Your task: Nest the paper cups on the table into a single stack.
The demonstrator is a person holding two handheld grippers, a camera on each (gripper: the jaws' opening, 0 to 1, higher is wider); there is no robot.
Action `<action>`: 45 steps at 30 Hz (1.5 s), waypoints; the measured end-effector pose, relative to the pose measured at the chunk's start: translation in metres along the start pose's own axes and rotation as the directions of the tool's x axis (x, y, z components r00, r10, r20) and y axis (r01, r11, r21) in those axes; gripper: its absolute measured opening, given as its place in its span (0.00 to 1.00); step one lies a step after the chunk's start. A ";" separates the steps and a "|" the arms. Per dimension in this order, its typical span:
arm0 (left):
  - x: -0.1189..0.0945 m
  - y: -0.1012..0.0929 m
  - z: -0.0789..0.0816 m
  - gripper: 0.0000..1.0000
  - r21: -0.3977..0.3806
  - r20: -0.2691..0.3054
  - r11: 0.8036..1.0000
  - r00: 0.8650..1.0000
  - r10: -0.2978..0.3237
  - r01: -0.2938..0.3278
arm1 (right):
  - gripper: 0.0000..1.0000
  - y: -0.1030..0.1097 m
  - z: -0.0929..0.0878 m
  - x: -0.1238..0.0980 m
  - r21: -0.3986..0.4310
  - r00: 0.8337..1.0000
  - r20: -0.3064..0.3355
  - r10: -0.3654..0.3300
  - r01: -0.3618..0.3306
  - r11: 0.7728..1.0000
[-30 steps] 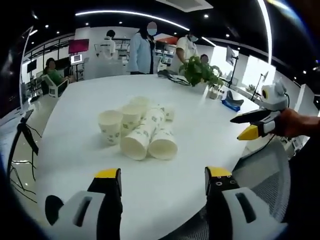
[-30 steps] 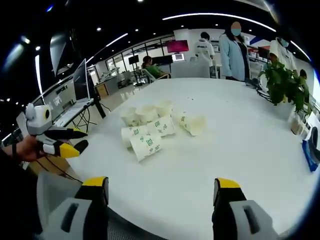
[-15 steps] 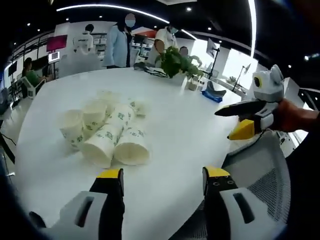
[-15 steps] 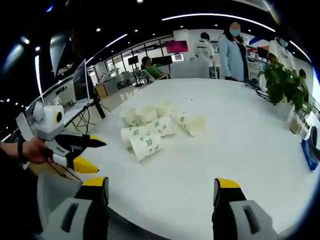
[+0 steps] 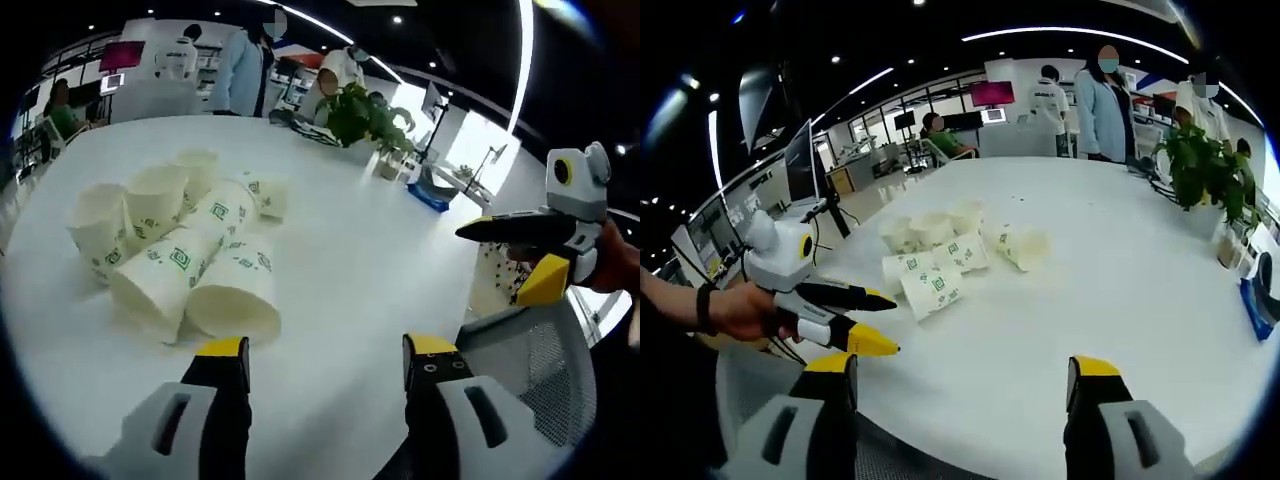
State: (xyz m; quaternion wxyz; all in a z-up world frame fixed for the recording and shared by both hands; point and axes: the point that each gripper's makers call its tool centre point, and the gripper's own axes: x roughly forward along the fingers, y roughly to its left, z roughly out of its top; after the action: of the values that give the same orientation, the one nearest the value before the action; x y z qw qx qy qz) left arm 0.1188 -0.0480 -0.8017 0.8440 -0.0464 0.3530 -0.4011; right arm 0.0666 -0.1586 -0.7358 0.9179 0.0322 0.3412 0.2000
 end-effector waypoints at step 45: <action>0.075 0.045 0.031 0.11 -0.300 0.103 0.941 0.976 0.192 -0.154 | 0.86 -0.014 -0.013 -0.003 0.013 0.998 -0.058 -0.006 0.006 1.000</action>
State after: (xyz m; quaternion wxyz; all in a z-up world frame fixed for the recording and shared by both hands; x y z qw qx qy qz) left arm 0.1997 -0.0775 -0.8367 0.8812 -0.1647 0.3550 -0.2652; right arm 0.0604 -0.1736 -0.7465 0.9080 0.0313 0.3690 0.1959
